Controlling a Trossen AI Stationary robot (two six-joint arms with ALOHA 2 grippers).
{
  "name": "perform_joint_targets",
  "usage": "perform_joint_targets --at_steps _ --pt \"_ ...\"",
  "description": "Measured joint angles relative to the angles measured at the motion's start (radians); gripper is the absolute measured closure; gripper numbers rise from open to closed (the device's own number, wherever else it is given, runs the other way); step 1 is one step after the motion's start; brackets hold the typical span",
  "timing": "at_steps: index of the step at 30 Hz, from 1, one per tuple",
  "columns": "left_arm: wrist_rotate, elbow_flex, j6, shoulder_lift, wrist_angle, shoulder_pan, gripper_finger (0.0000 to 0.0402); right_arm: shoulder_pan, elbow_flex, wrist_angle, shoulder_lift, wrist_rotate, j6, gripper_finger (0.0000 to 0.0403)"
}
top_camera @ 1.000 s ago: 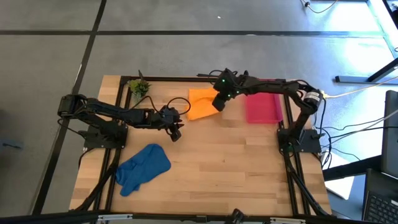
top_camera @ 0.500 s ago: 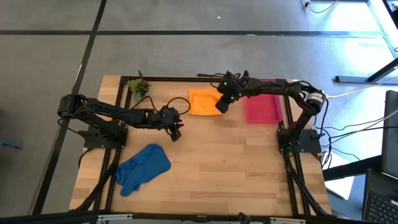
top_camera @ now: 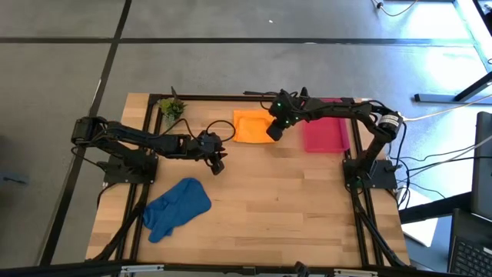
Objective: Roll microfiber towels into tight, uniform cylinder then place into a basket
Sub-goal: Fold the orange microfiber towel, then roll the orange microfiber towel
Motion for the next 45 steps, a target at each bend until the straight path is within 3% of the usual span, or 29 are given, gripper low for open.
perform_joint_targets --at_steps 8,15,20,24,30,35,45 --pt "0.0 0.003 -0.024 0.0 0.049 0.026 0.0296 -0.002 0.051 0.026 0.002 0.112 -0.054 0.0252" --pt "-0.001 0.114 0.076 0.022 0.06 0.134 0.0296 -0.002 0.22 -0.136 0.002 0.072 -0.247 0.0205" --pt "0.04 0.16 0.11 0.123 0.058 0.232 0.0296 -0.006 0.266 -0.253 0.002 -0.113 -0.321 0.0202" --pt "0.097 0.194 0.107 0.258 0.097 0.277 0.0296 -0.007 0.21 -0.245 0.0 -0.242 -0.32 0.0207" --pt "0.129 0.292 0.183 0.417 0.143 0.29 0.0296 -0.008 0.066 -0.119 0.001 -0.246 -0.342 0.0213" --pt "0.147 0.369 0.22 0.495 0.085 0.29 0.0296 -0.008 -0.016 -0.015 0.001 -0.246 -0.343 0.0215" --pt "0.206 0.39 0.223 0.504 -0.201 0.261 0.0296 -0.008 -0.043 -0.02 0.001 -0.246 -0.345 0.0215"
